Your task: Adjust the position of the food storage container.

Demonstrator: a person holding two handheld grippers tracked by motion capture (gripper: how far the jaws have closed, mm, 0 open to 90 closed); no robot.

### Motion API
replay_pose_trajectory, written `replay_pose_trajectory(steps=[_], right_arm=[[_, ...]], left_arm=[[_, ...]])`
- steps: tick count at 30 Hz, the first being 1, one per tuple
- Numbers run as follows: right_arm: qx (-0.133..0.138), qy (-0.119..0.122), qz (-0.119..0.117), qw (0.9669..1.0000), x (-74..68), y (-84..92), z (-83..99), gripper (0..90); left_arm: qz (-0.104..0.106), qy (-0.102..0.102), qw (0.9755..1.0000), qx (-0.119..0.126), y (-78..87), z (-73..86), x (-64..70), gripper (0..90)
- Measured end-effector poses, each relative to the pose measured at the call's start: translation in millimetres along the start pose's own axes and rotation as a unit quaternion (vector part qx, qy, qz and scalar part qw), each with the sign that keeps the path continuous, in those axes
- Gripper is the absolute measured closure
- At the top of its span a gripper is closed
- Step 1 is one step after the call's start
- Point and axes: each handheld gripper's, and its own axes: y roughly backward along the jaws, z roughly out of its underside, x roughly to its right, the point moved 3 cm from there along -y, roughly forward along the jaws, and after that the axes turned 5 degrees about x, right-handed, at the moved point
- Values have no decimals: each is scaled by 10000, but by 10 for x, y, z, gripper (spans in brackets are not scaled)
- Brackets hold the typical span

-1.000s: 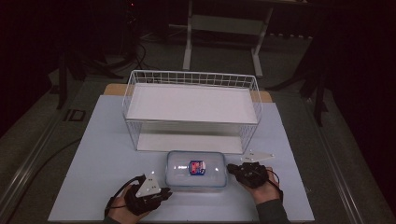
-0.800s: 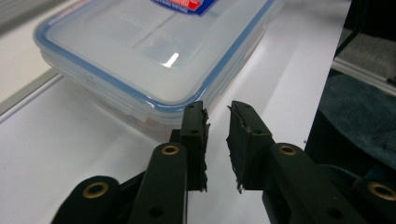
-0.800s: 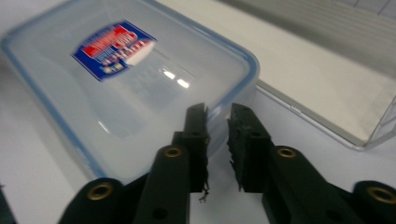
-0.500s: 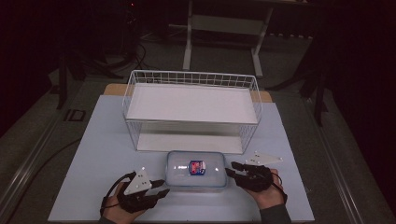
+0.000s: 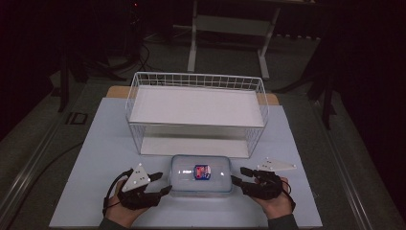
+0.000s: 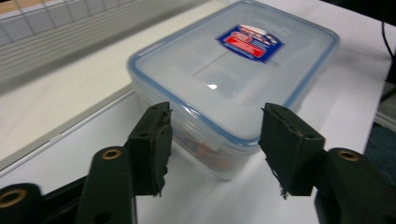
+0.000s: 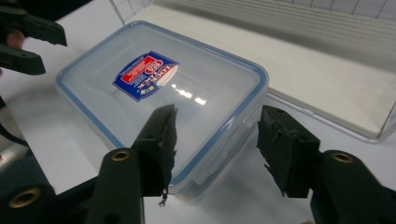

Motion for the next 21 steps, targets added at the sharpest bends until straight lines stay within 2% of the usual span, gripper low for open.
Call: replay_pose_trajectory(steps=[2, 5, 13, 18, 21], right_arm=[[10, -152, -9, 9999, 11, -5, 9, 431], [27, -324, -60, 9995, 35, -25, 26, 419], [-61, -620, -154, 9979, 106, -115, 103, 419], [-89, -762, -176, 9969, 147, -170, 127, 407], [-57, -874, -216, 9959, 177, -182, 133, 394]], left_arm=[[-42, 60, 10000, -9, -21, 3, -28, 403], [28, 178, 9998, 25, -60, 1, -55, 366], [86, 509, 9987, -55, -196, -21, -111, 268], [110, 670, 9976, -91, -262, -28, -148, 252], [150, 868, 9961, -31, -294, -38, -182, 250]])
